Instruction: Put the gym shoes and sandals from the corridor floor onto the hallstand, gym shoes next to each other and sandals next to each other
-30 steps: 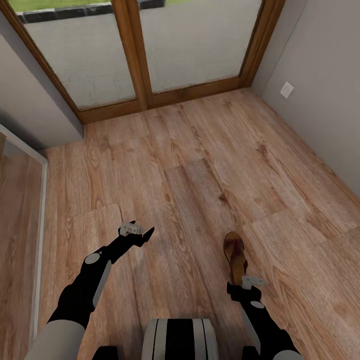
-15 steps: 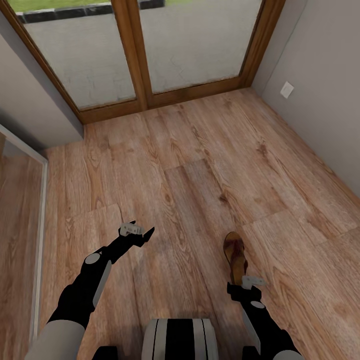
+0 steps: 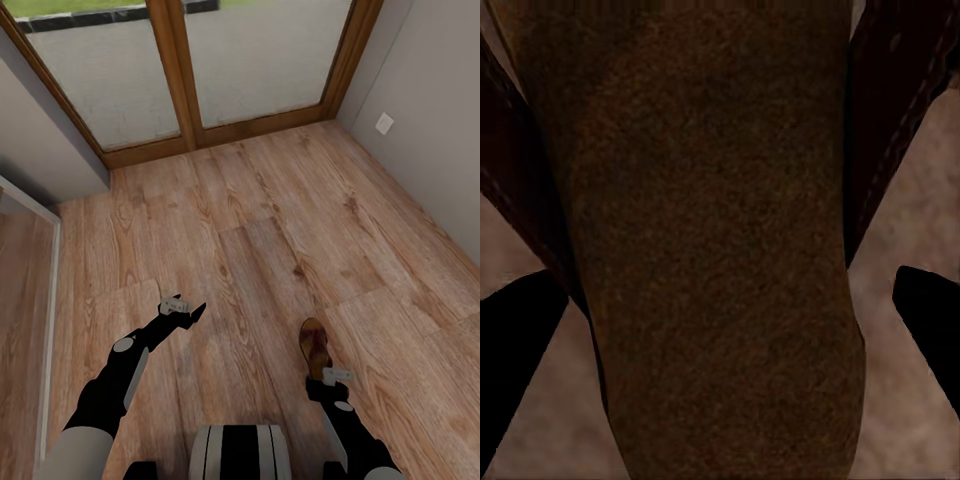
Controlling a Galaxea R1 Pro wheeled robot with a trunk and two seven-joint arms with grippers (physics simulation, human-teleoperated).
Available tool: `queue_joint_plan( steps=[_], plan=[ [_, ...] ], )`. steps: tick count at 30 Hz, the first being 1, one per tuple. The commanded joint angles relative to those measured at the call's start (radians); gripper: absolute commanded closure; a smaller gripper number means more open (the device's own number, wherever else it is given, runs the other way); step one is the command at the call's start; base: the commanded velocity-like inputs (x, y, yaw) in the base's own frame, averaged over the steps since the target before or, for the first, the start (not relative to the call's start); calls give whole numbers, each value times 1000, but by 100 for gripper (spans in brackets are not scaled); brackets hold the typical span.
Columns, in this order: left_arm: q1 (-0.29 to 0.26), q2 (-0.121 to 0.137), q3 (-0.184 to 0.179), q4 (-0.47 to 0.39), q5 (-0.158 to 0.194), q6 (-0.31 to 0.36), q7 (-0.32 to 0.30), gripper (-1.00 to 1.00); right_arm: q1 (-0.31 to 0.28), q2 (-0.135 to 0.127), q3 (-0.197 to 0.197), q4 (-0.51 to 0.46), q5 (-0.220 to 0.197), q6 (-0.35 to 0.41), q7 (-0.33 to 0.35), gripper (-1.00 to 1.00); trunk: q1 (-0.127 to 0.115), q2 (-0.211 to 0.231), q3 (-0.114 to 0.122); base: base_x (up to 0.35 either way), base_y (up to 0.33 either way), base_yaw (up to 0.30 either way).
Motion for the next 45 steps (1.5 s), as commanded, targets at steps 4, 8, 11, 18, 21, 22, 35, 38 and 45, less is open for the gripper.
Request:
queue_joint_plan(
  steps=[4,8,11,18,21,22,35,38,45],
  plan=[
    [0,-1,5,-2,-5,7,-8,-100,0,1,-3,-2,8,7,0,100,0,0,-1,14,0,0],
    [0,-1,5,-2,-5,8,-8,-100,0,1,-3,-2,8,7,0,100,0,0,-1,3,0,0],
    [0,-1,6,-2,-5,8,-8,-100,0,1,-3,-2,8,7,0,100,0,0,-1,0,0,0],
    [1,-1,6,-2,-5,8,-8,-100,0,0,-4,-2,8,7,0,100,0,0,-1,0,0,0],
    [1,-1,6,-2,-5,8,-8,-100,0,0,-4,-2,8,7,0,100,0,0,-1,0,0,0],
    [1,-1,6,-2,-5,8,-8,-100,0,0,-4,-2,8,7,0,100,0,0,-1,0,0,0],
    [2,0,7,-3,-5,10,-8,-100,0,0,-4,-2,8,7,0,100,-2,1,15,0,0,0],
    [7,1,8,-3,-5,10,-8,-100,0,0,-4,-2,8,6,0,100,-3,1,27,0,0,0],
    [13,6,10,-3,-5,12,-7,-100,0,0,-3,-2,8,-4,2,100,-6,3,54,0,0,0]
  ],
)
